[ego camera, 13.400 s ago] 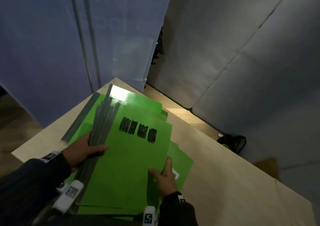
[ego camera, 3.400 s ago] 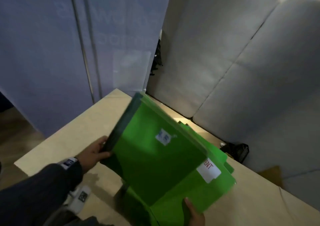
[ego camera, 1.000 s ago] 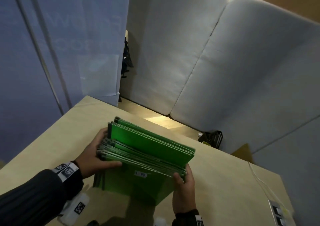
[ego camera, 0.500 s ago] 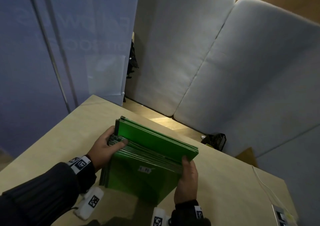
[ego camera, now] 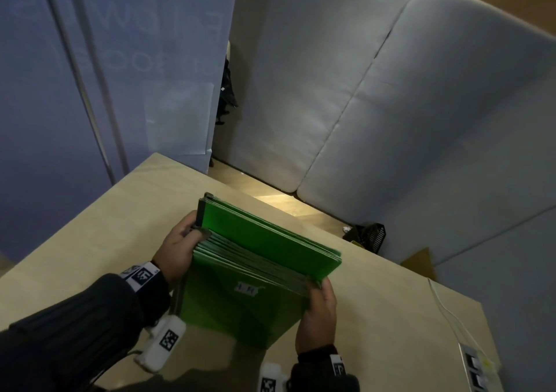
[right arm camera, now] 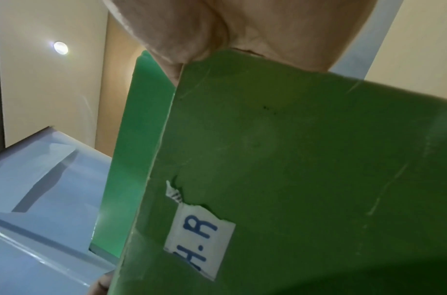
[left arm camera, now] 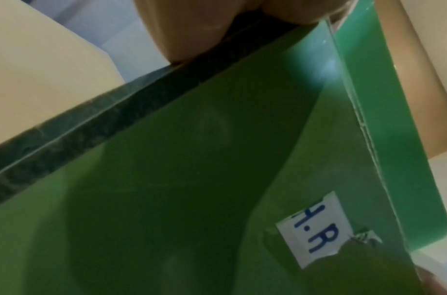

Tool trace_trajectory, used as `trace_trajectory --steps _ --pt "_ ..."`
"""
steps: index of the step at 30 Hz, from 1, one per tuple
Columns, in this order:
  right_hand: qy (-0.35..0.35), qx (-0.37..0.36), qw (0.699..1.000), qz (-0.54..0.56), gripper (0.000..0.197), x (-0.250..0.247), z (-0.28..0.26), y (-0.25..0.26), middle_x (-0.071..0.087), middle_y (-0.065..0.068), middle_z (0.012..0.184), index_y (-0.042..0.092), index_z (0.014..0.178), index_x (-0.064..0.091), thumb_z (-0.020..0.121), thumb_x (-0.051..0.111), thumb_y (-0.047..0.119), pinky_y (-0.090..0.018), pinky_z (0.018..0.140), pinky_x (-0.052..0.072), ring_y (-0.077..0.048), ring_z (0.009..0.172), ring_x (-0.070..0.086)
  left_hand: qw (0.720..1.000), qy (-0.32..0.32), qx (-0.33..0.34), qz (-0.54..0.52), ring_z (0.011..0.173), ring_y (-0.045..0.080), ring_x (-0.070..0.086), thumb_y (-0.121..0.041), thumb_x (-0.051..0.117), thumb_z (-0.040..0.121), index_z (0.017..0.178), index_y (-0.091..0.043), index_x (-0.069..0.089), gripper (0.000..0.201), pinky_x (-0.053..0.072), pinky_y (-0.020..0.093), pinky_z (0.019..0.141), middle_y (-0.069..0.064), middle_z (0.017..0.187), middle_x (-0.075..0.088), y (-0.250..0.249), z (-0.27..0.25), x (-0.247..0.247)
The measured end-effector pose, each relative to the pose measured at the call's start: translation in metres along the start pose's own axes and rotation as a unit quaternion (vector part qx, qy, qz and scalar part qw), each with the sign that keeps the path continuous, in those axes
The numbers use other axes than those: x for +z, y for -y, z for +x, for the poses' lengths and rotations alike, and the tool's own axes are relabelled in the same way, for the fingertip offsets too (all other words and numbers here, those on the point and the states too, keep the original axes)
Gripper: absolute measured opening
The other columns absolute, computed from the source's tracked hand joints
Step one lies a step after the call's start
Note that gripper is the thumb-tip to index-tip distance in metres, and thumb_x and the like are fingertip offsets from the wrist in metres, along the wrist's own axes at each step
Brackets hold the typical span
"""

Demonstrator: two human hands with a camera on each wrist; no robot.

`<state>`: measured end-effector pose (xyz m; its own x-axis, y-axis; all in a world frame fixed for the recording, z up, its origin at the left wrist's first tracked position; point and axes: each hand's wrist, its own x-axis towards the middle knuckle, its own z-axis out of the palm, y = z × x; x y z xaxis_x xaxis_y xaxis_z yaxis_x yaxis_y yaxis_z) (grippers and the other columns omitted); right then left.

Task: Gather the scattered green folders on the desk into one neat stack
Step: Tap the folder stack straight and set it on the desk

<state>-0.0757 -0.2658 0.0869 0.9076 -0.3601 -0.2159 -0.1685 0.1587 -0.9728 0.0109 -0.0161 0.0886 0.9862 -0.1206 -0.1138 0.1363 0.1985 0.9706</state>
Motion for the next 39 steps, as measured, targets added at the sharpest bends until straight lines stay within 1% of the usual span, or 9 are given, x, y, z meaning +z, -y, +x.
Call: trace_trajectory --steps 2,8,13,17,20,25,29,34,39 --pt "-0.004 0.003 1.0 0.002 0.032 0.0 0.002 0.0 0.076 -0.004 0.113 0.017 0.126 0.065 0.103 0.043 0.014 -0.047 0.092 0.058 -0.02 0.105 0.072 1.0 0.0 -0.011 -0.004 0.104 0.033 0.067 -0.005 0.04 0.096 0.121 -0.022 0.064 0.038 0.052 0.047 0.083 0.007 0.111 0.073 -0.003 0.002 0.001" --pt "-0.01 -0.01 1.0 -0.003 0.036 -0.003 -0.005 -0.009 0.066 0.002 0.121 0.01 0.137 0.055 0.105 0.038 0.01 -0.011 0.075 0.057 0.01 0.095 0.066 0.999 0.028 0.012 -0.008 0.107 0.03 0.066 -0.065 0.071 0.066 0.116 -0.031 0.067 0.06 0.048 0.055 0.094 0.007 0.117 0.071 0.0 -0.006 -0.009" --pt "0.047 -0.022 0.998 -0.024 0.096 -0.004 -0.002 -0.02 0.074 0.004 0.112 0.019 0.128 0.06 0.057 0.065 0.083 -0.032 0.074 0.058 -0.014 0.101 0.07 0.998 0.027 0.055 -0.013 0.107 0.028 0.066 -0.059 0.078 0.06 0.119 -0.023 0.063 0.071 0.054 0.044 0.089 0.007 0.117 0.07 0.007 -0.011 -0.01" --pt "0.033 -0.07 0.995 -0.061 0.069 -0.006 -0.004 -0.02 0.067 -0.006 0.129 0.023 0.128 0.064 0.079 0.058 0.071 -0.054 0.098 0.052 -0.027 0.123 0.061 0.997 0.057 0.054 0.013 0.105 0.021 0.068 -0.053 0.082 0.059 0.126 -0.018 0.053 0.081 0.056 0.035 0.084 0.002 0.116 0.071 0.006 -0.009 -0.012" --pt "0.041 -0.068 0.993 -0.087 0.052 -0.006 0.002 -0.025 0.071 0.021 0.113 0.024 0.131 0.058 0.09 0.054 0.056 -0.026 0.087 0.058 -0.002 0.108 0.066 0.994 0.081 0.036 0.07 0.111 0.024 0.066 -0.036 0.087 0.061 0.138 -0.019 0.042 0.091 0.053 0.043 0.091 0.006 0.123 0.066 0.018 -0.008 -0.023" --pt "0.062 -0.013 0.996 -0.063 0.064 -0.005 0.004 -0.033 0.074 -0.005 0.116 0.018 0.128 0.059 0.089 0.044 0.067 -0.029 0.082 0.06 -0.018 0.108 0.07 0.953 0.157 -0.033 0.256 0.113 0.003 0.06 -0.061 0.082 0.05 0.124 -0.043 0.047 0.084 0.052 0.034 0.097 -0.014 0.118 0.066 0.044 -0.009 -0.044" --pt "0.092 -0.003 0.984 -0.152 0.1 -0.013 -0.001 -0.059 0.066 0.005 0.12 0.027 0.121 0.057 0.043 0.069 0.088 -0.022 0.084 0.055 -0.009 0.111 0.064 0.918 0.205 -0.095 0.326 0.1 -0.016 0.058 -0.079 0.063 0.055 0.1 -0.075 0.052 0.046 0.053 0.024 0.091 -0.046 0.11 0.056 0.08 -0.013 -0.059" --pt "0.125 0.059 0.934 -0.329 0.097 -0.03 -0.006 -0.108 0.045 0.012 0.143 0.053 0.132 0.029 0.047 0.054 0.094 -0.049 0.116 0.038 -0.019 0.137 0.042 0.94 0.186 -0.104 0.267 0.109 0.009 0.063 -0.068 0.075 0.057 0.112 -0.033 0.067 0.067 0.051 0.039 0.097 -0.003 0.121 0.067 0.097 -0.015 -0.058" --pt "0.103 0.089 0.913 -0.385 0.1 -0.019 0.002 -0.111 0.048 0.001 0.15 0.03 0.151 0.028 0.066 0.042 0.082 -0.044 0.117 0.037 -0.024 0.138 0.046 0.937 0.157 -0.115 0.29 0.121 0.019 0.056 -0.074 0.073 0.053 0.113 -0.056 0.057 0.064 0.045 0.042 0.104 -0.004 0.13 0.059 0.105 -0.007 -0.061"
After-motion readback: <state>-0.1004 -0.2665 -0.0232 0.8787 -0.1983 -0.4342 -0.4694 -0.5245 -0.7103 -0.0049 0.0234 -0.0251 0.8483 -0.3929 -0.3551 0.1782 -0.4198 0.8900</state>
